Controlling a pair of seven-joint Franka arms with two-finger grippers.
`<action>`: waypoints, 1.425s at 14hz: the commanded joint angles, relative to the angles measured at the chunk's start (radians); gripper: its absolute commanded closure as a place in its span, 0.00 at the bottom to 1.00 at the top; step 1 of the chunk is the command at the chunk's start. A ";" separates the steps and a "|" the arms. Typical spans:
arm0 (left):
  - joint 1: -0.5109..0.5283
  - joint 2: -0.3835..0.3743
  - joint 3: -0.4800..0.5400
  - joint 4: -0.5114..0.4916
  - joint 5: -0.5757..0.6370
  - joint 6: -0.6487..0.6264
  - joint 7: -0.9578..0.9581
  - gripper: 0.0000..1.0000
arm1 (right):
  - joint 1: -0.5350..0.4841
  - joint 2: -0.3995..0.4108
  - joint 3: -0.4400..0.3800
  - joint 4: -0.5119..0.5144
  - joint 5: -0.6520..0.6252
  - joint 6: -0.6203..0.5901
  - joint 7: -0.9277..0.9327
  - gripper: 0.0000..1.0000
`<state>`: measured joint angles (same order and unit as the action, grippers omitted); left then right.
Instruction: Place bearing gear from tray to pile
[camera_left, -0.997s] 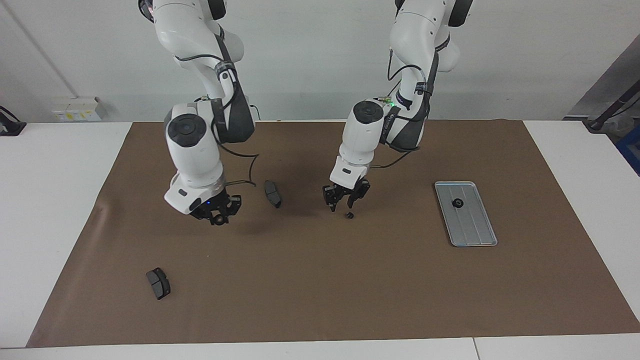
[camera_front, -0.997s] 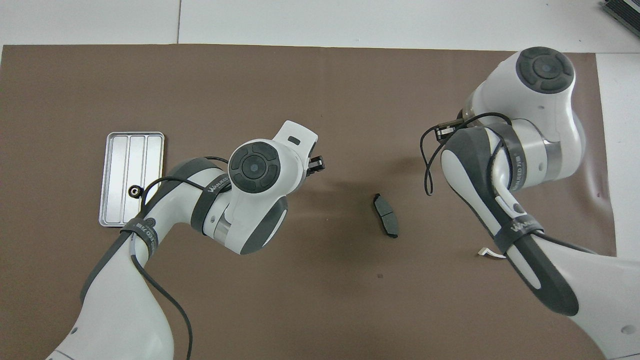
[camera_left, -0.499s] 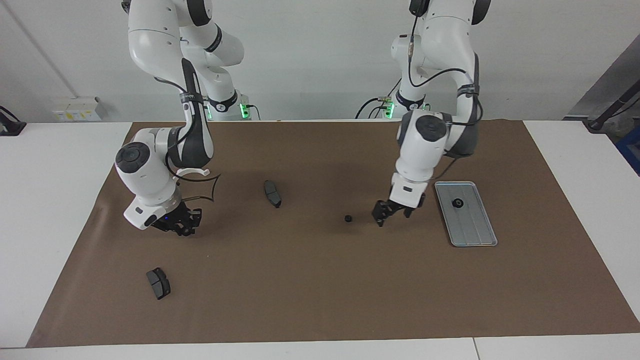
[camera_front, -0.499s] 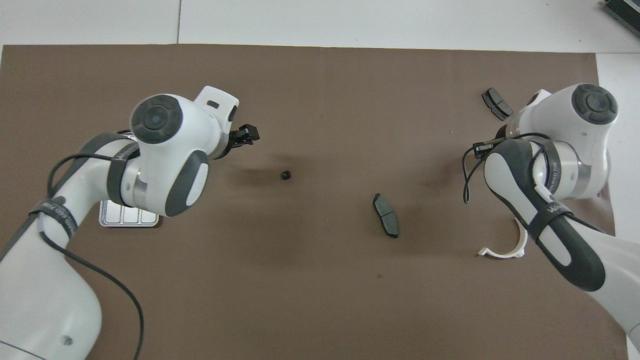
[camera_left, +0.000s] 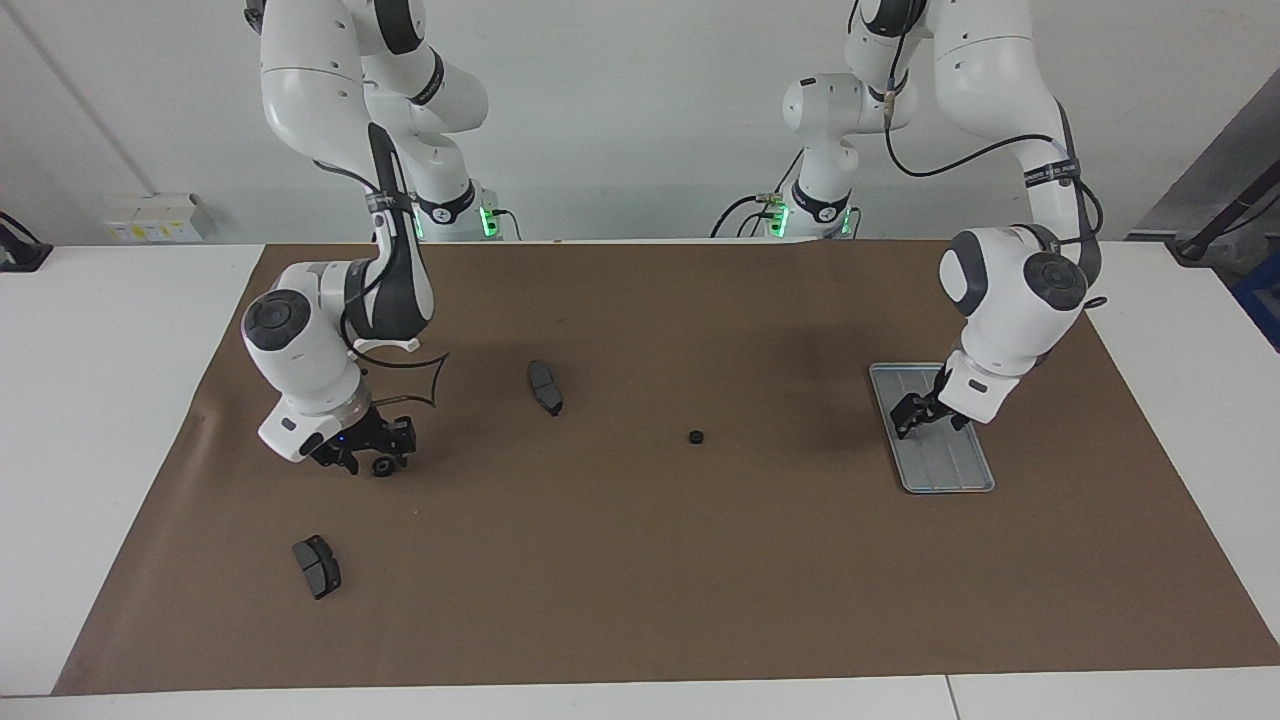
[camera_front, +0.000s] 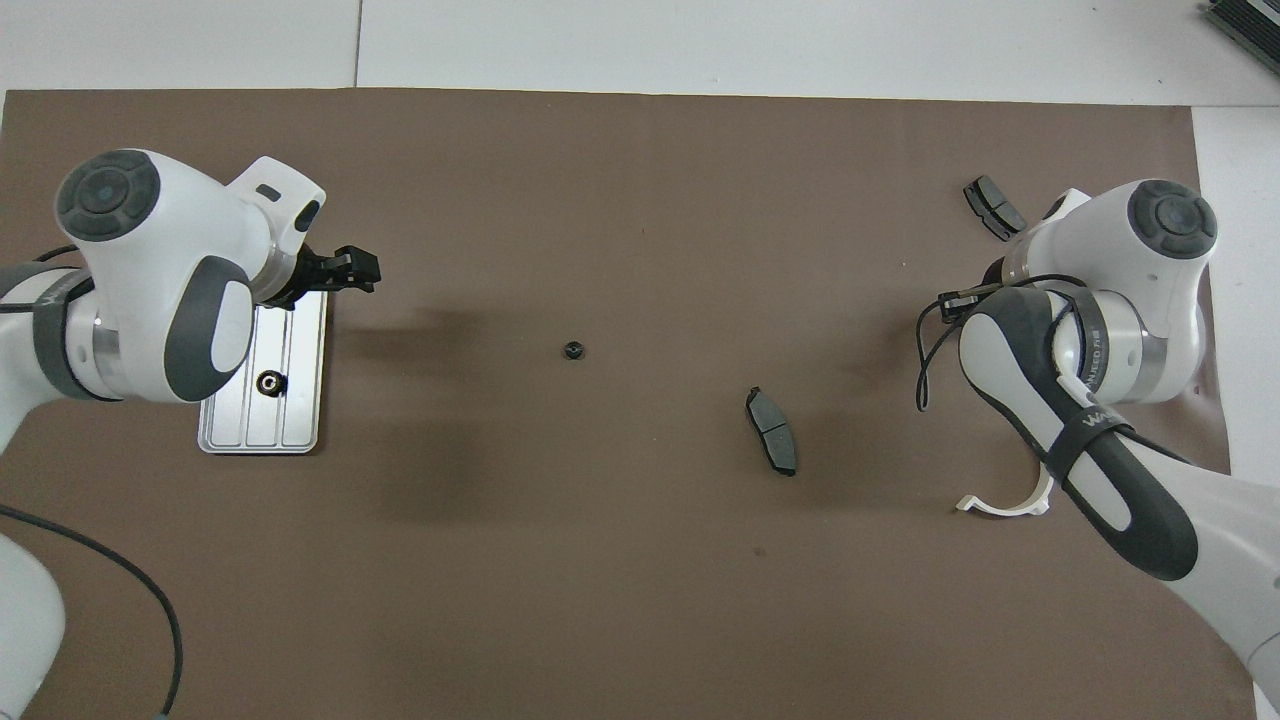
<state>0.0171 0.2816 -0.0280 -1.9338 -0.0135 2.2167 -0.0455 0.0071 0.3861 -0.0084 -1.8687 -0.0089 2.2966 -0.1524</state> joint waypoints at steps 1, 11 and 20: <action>0.032 -0.056 -0.013 -0.086 0.007 0.014 0.062 0.00 | 0.060 -0.032 0.021 0.029 0.020 -0.009 0.064 0.00; 0.038 -0.104 -0.013 -0.238 0.007 0.129 0.059 0.25 | 0.496 0.049 0.021 0.192 0.007 0.018 0.658 0.00; 0.038 -0.104 -0.013 -0.238 0.007 0.124 0.058 0.74 | 0.653 0.249 0.021 0.352 -0.069 0.116 0.811 0.00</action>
<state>0.0453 0.2109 -0.0354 -2.1331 -0.0135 2.3228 0.0054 0.6585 0.6221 0.0156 -1.5446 -0.0451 2.3969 0.6363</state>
